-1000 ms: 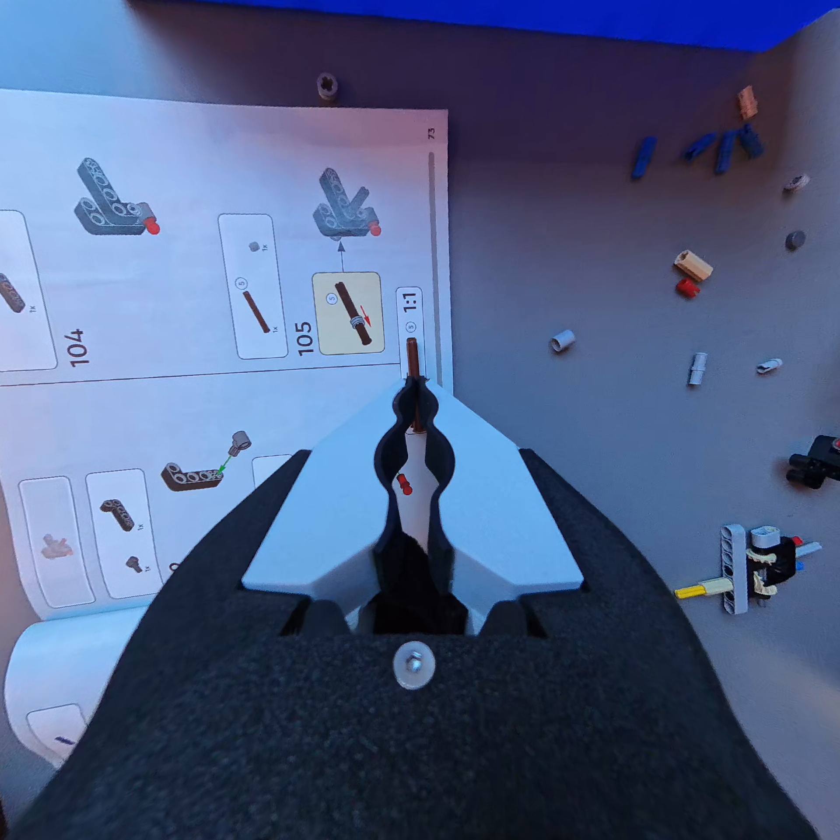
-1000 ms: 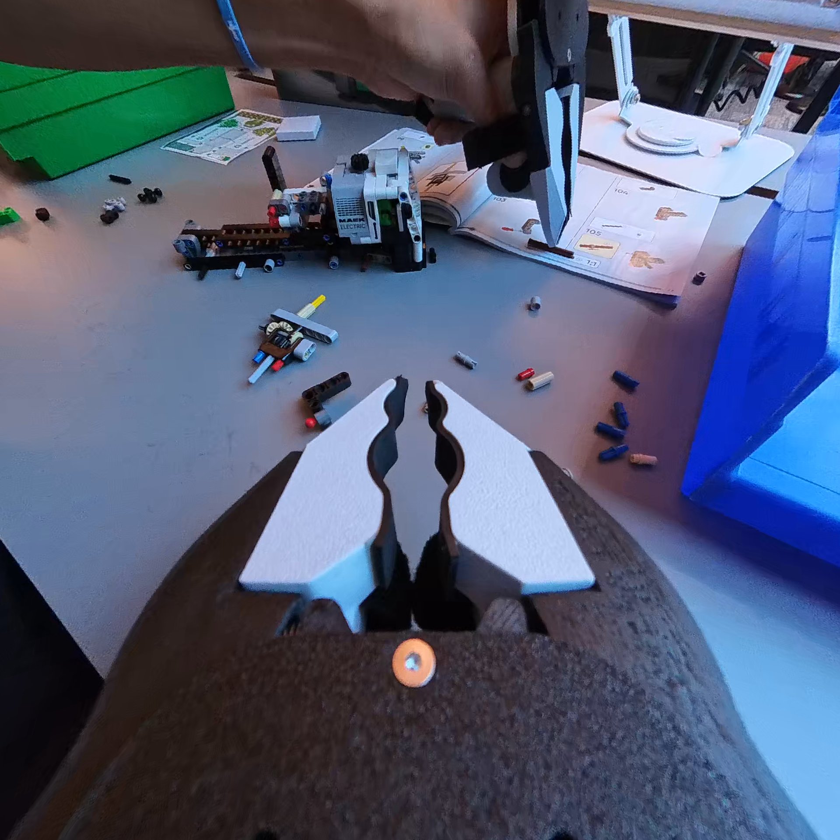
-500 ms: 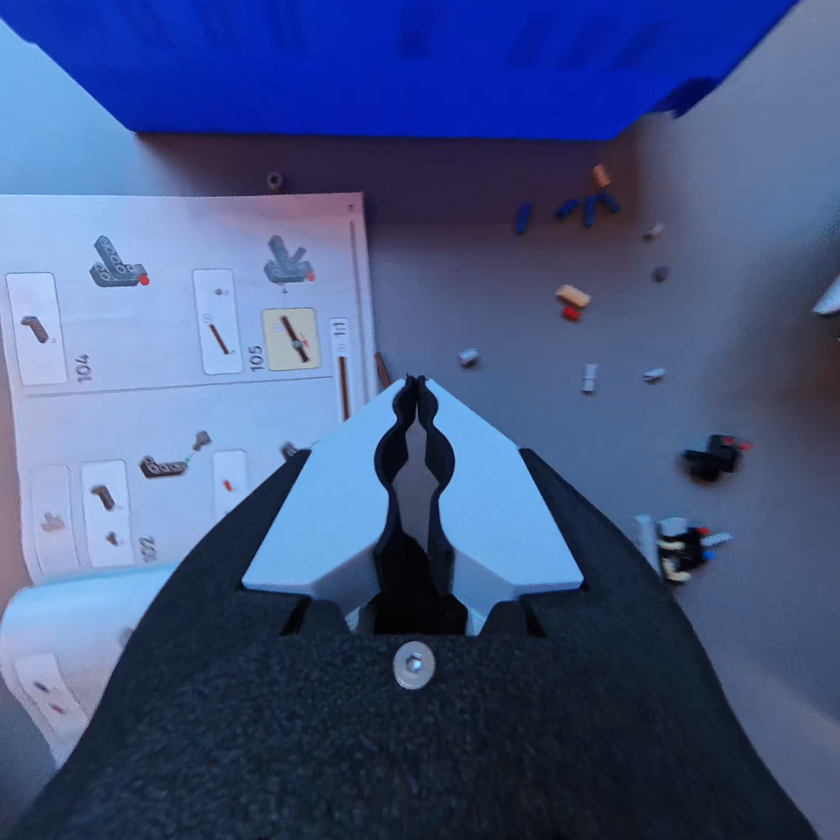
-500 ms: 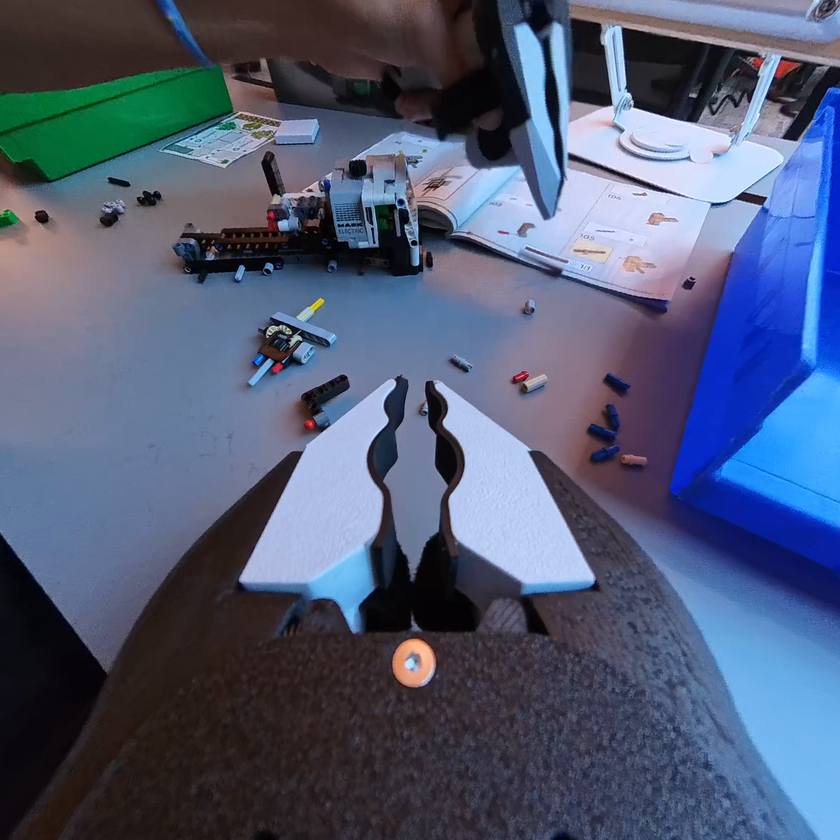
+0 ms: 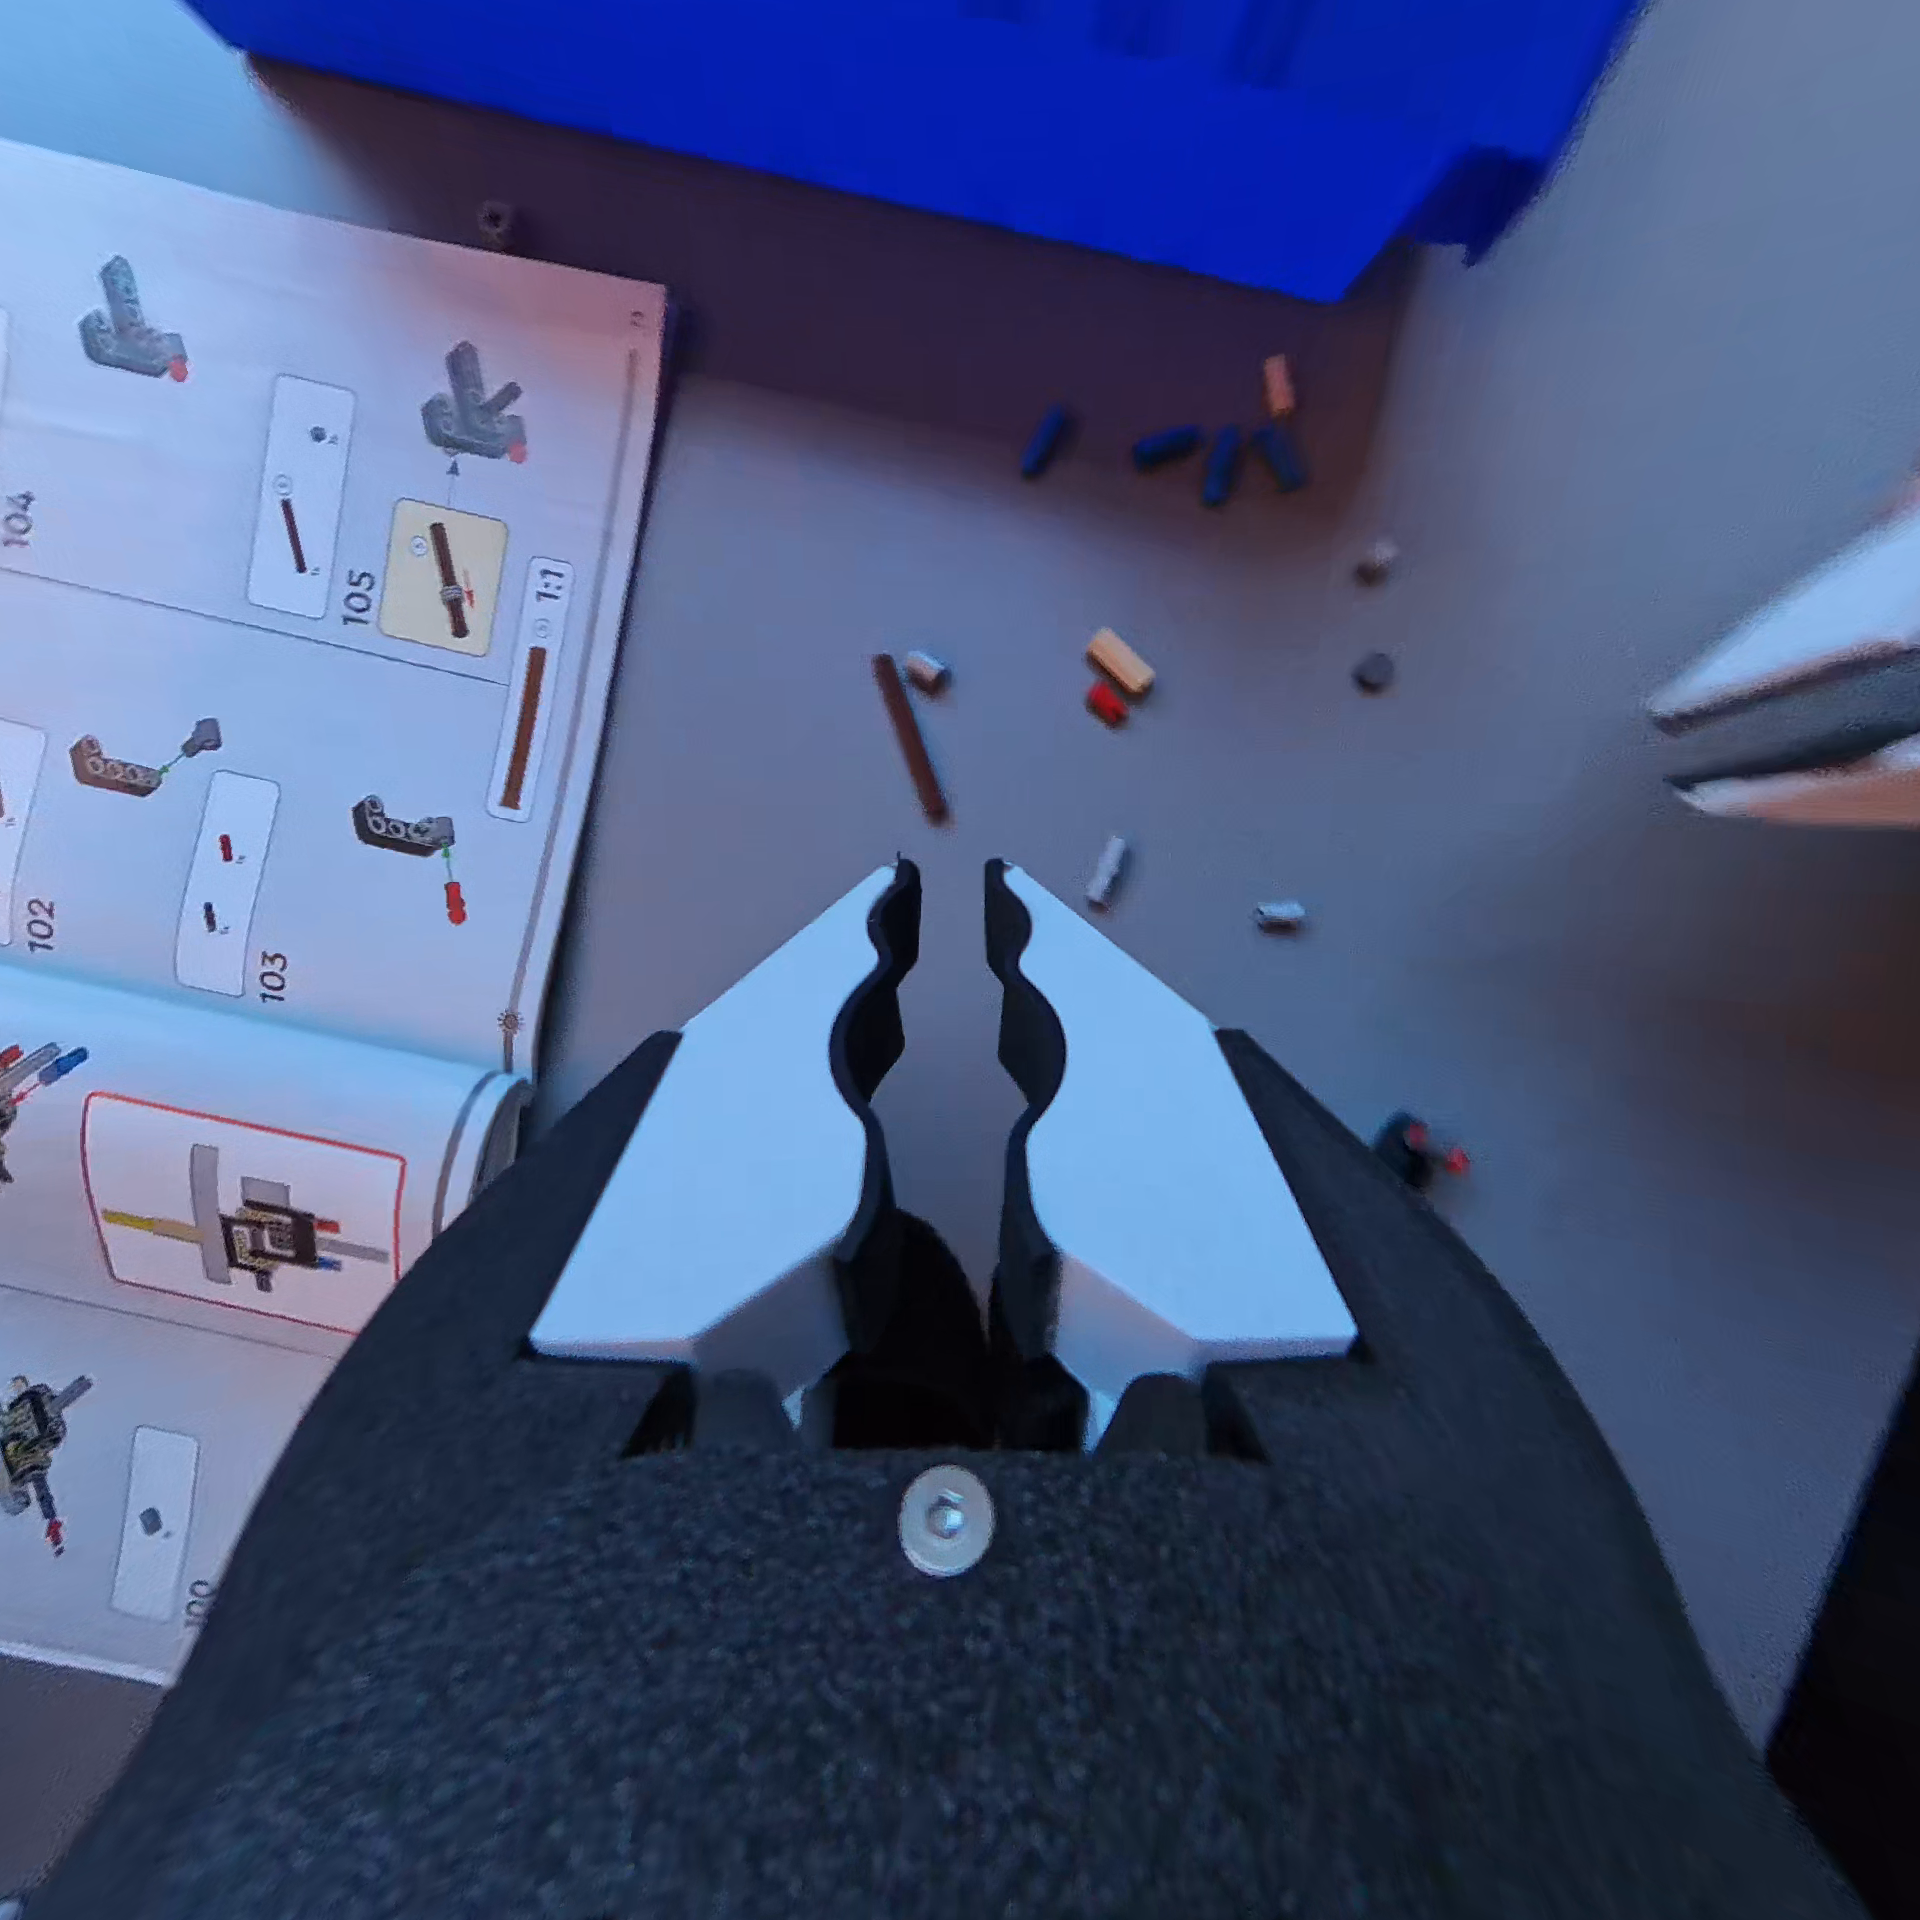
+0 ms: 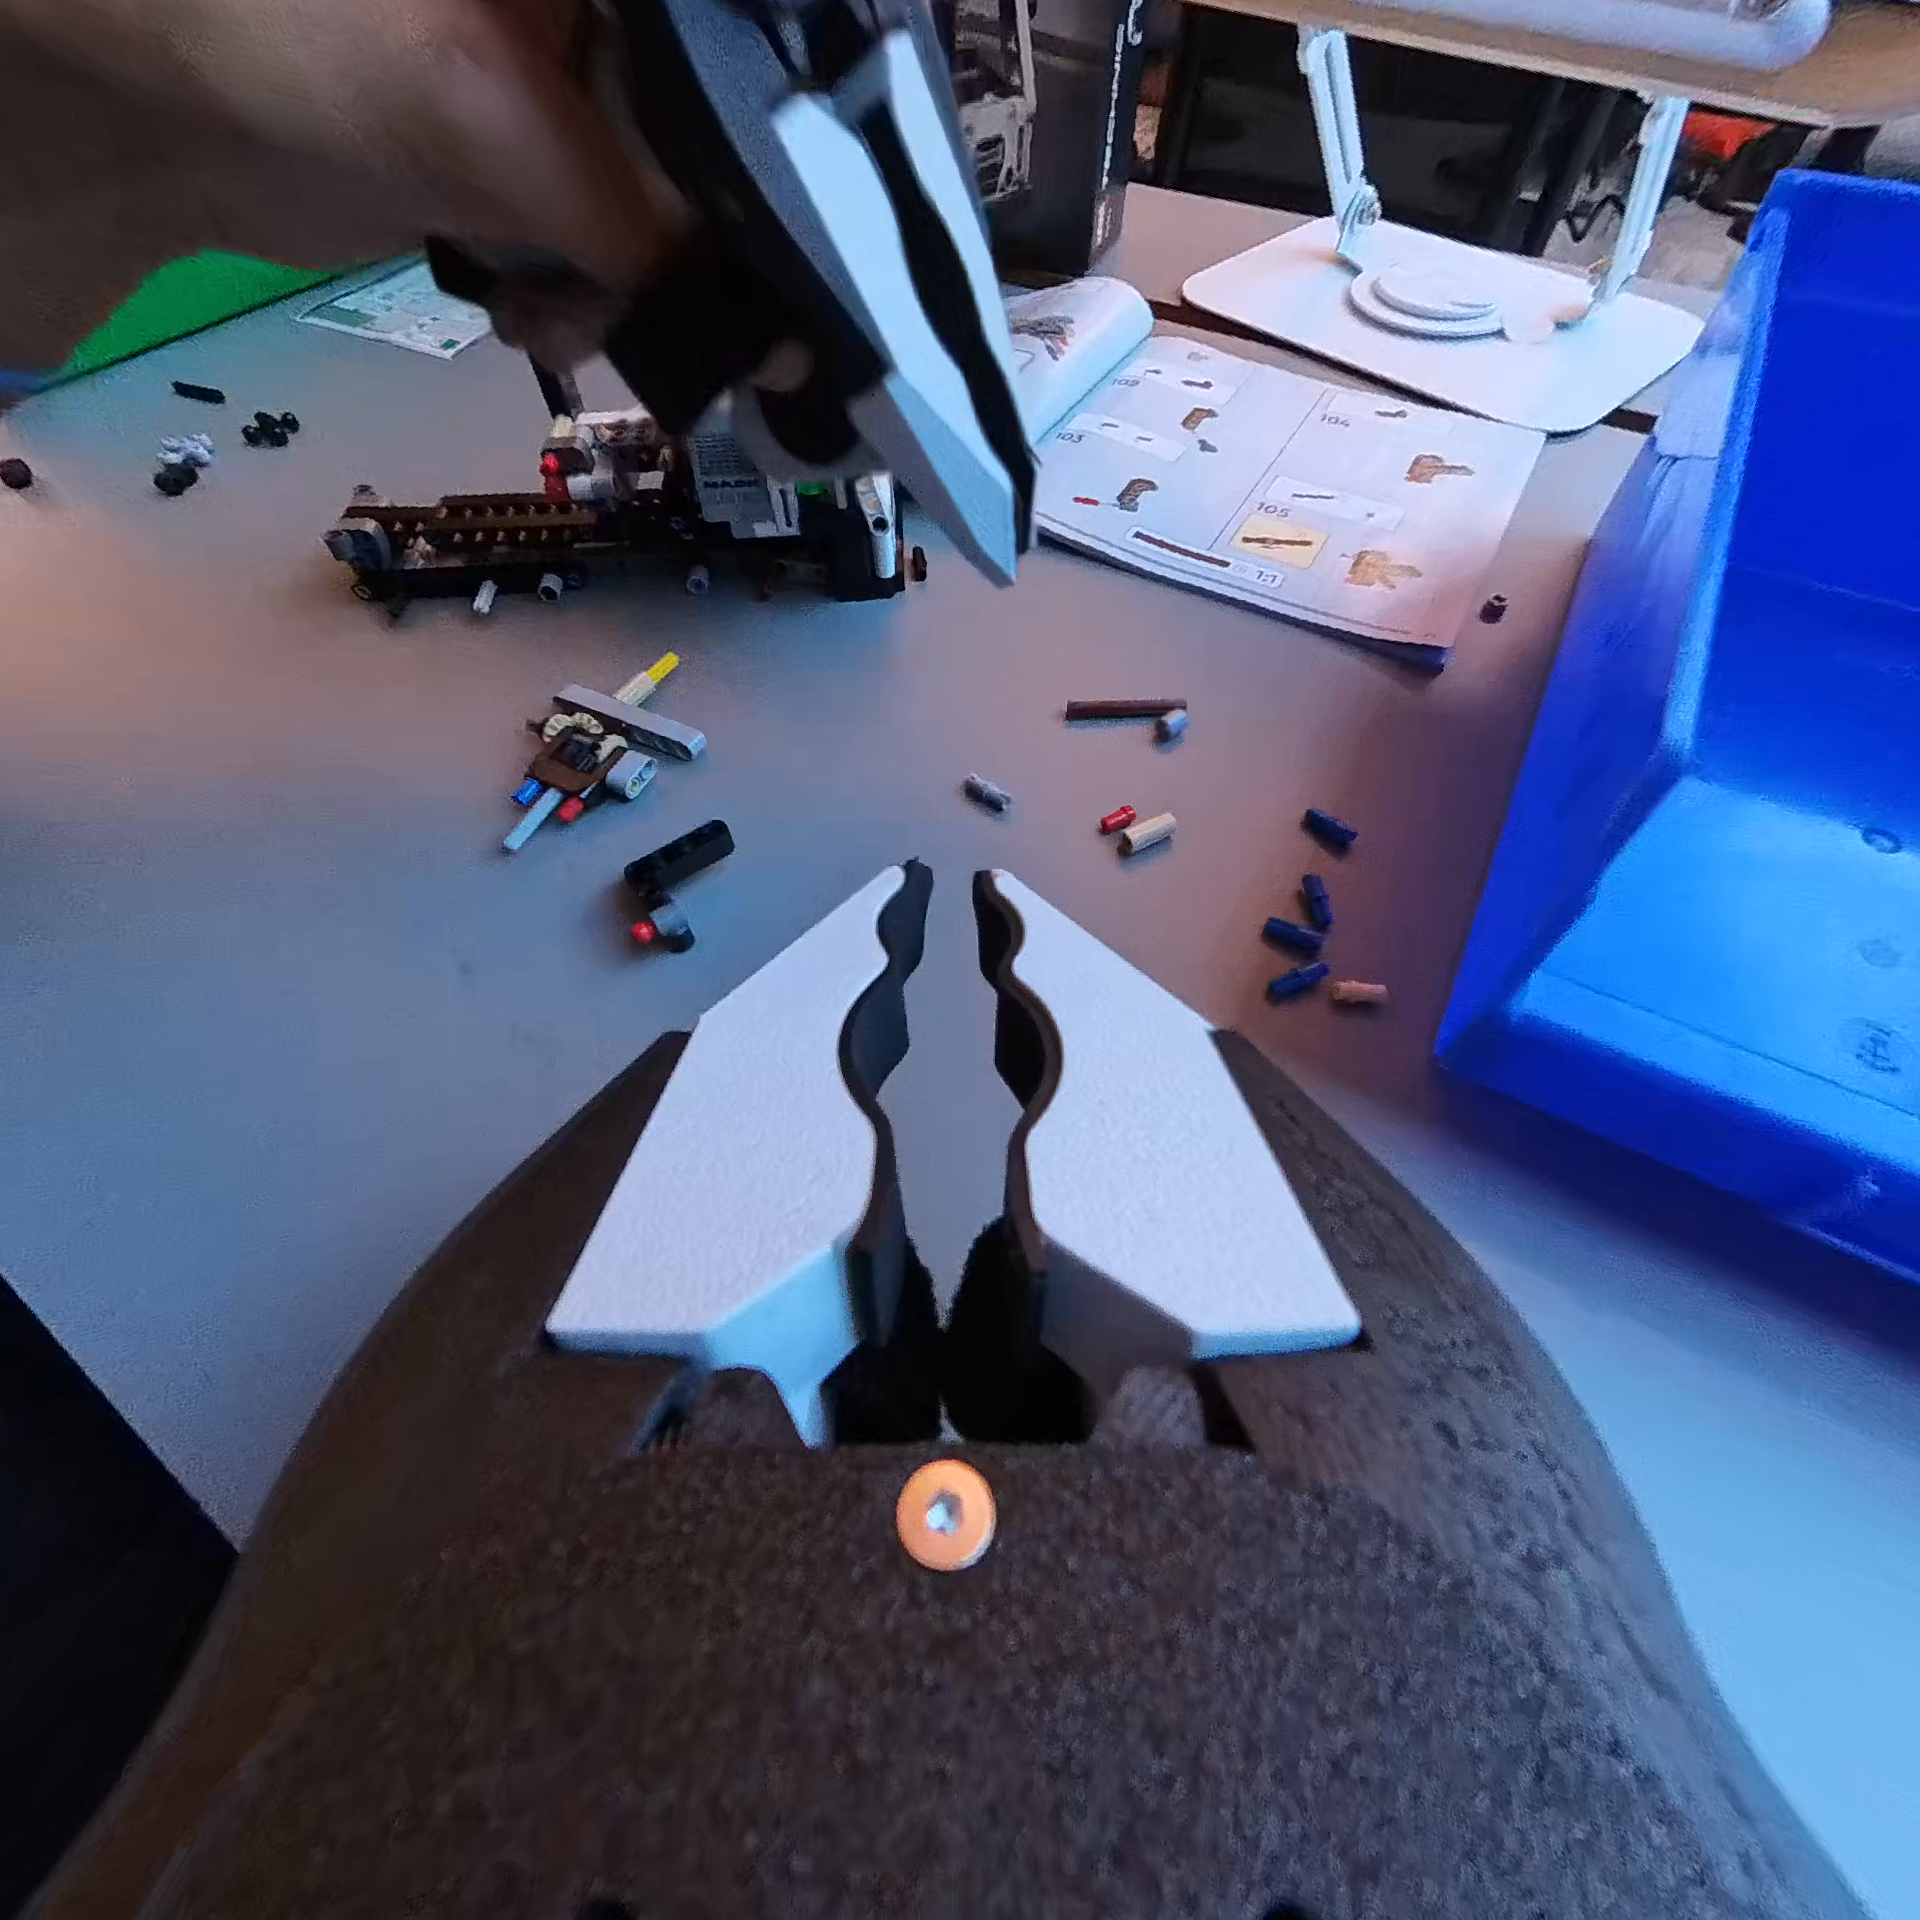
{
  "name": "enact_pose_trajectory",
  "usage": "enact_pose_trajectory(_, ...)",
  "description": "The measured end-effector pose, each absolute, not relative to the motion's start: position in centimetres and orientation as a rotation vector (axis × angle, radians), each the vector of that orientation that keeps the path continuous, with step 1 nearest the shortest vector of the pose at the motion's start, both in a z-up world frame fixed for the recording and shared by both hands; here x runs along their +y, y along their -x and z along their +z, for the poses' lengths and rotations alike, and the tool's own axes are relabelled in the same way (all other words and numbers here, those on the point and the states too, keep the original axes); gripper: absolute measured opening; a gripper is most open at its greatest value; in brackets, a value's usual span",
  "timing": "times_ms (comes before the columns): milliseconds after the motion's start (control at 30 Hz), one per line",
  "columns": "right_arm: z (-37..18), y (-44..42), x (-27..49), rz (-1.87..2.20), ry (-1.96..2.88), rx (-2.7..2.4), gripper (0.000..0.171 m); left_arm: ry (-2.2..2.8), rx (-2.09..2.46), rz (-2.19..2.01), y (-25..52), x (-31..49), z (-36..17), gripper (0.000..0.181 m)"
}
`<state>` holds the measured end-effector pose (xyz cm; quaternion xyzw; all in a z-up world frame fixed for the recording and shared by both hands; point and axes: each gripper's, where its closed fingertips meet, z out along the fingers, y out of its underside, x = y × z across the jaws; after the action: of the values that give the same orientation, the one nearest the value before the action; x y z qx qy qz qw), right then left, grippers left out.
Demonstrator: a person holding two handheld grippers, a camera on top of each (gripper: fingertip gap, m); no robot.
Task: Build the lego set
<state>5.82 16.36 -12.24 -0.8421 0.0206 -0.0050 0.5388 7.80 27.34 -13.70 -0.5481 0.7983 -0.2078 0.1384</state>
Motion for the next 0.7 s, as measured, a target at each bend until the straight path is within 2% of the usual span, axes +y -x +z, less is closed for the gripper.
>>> enact_pose_trajectory(33,-12.3,-5.9,16.1,-0.011,1.999,0.056,0.008,1.612,2.277,-0.58,-8.5,27.4,-14.3,0.013)
enact_pose_trajectory(167,-12.9,-5.9,15.6,0.035,1.999,0.072,0.009,1.728,2.231,-0.58,-10.5,27.0,-17.1,0.021)
enact_pose_trajectory(333,-12.6,-6.3,15.1,0.042,1.979,0.069,0.008,1.78,2.192,-0.626,-11.6,26.2,-18.7,0.021)
enact_pose_trajectory(433,-12.4,-6.5,14.7,0.071,1.96,0.089,0.008,1.727,2.188,-0.57,-11.6,26.2,-19.0,0.002)
enact_pose_trajectory(600,-12.9,-6.8,14.5,0.069,1.97,0.097,0.008,1.653,2.171,-0.597,-11.1,25.6,-18.8,0.002)
enact_pose_trajectory(700,-13.0,-6.8,14.5,0.054,1.979,0.088,0.008,1.645,2.091,-0.68,-9.4,25.7,-16.9,0.002)
